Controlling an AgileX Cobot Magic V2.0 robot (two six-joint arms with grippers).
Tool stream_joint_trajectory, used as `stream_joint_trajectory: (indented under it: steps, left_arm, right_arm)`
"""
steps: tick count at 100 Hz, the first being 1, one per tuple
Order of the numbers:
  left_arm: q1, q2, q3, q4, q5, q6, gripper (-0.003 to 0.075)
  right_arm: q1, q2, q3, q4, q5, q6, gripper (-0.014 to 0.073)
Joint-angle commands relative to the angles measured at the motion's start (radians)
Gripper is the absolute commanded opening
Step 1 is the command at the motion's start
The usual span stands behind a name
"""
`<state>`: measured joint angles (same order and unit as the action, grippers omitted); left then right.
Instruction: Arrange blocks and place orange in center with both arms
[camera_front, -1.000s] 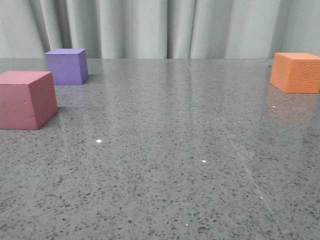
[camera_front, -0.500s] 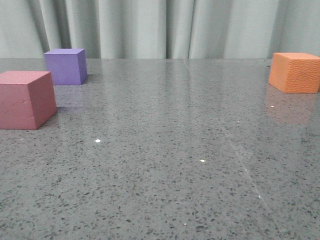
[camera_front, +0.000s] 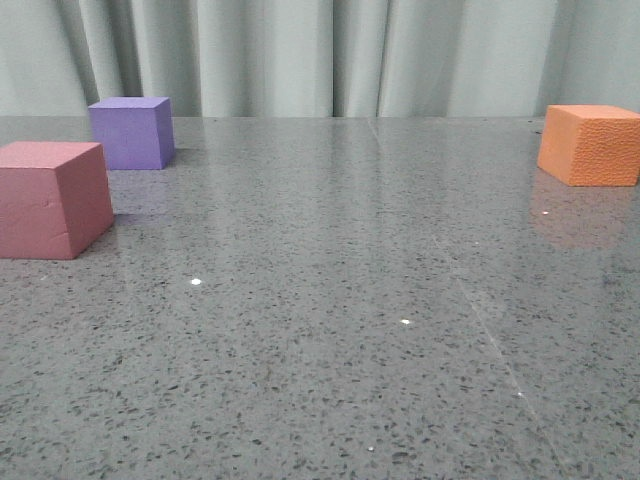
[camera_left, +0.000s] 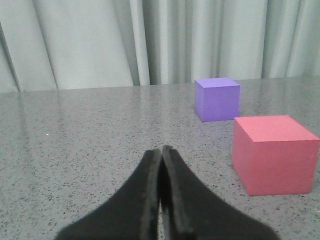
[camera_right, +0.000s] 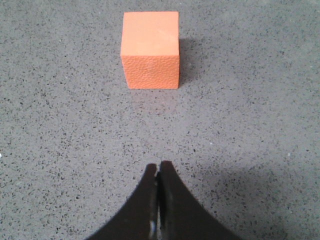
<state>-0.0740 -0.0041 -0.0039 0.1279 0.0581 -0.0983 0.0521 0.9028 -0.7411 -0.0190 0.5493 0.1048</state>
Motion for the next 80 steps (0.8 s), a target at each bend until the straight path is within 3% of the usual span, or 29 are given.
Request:
stream_joint_trajectory:
  steps: [1,11,32,55,80]
  left_arm:
    - [-0.005,-0.032,0.053,-0.010,-0.082,0.003,-0.0019]
    - [-0.005,-0.032,0.053,-0.010,-0.082,0.003,-0.0019]
    - [-0.005,-0.032,0.053,-0.010,-0.082,0.003,-0.0019]
    - [-0.005,-0.032,0.053,-0.010,-0.082,0.003,-0.0019]
    - [-0.005,-0.032,0.053,-0.010,-0.082,0.003,-0.0019]
  right_arm:
    - [-0.007,-0.003,-0.036,0.001,-0.063,0.002,-0.0020]
    - [-0.007,-0.003,-0.036,0.001,-0.063,0.002,0.0127]
    - [-0.007,-0.003,-0.036,0.002,-0.067,0.004,0.0673]
    - [-0.007,0.006,-0.059,0.006,-0.070,0.004,0.0635]
    - [-0.007,0.167,-0.325,0.007,0.053,0.004,0.0635]
